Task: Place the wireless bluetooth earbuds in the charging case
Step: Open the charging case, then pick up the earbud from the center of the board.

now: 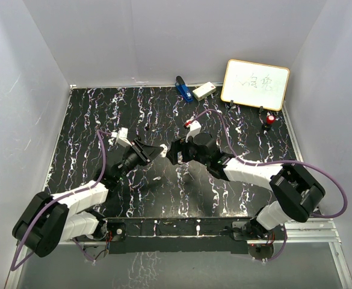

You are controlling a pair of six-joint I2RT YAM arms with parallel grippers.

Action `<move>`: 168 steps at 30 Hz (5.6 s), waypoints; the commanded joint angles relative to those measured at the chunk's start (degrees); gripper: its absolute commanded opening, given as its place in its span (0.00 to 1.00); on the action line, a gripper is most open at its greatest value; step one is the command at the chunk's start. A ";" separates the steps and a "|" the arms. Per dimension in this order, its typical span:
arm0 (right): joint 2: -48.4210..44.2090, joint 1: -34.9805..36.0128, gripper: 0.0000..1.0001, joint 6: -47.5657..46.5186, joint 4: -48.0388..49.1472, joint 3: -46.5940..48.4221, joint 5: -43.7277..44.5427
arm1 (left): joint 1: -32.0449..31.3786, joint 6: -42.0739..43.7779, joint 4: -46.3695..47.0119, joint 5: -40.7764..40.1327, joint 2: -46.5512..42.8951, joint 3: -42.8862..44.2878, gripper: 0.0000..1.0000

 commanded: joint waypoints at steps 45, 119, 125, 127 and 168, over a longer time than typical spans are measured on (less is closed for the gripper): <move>-8.14 0.14 0.81 0.23 -6.06 -4.48 2.33 | 18.41 -22.47 24.89 13.94 0.96 -8.76 0.00; 18.52 15.62 0.37 1.33 -5.95 10.18 7.59 | 19.94 -34.14 24.26 10.46 -0.10 -16.40 0.00; 18.09 15.80 0.36 1.33 -6.86 9.74 8.54 | 19.94 -34.29 24.31 10.48 0.05 -16.44 0.00; 18.19 15.87 0.34 1.09 -7.05 9.81 8.66 | 19.91 -34.21 24.38 10.48 0.22 -16.44 0.00; 0.44 15.57 0.04 -41.57 31.99 -8.26 28.82 | 20.00 -34.26 23.43 15.14 4.15 -12.44 0.00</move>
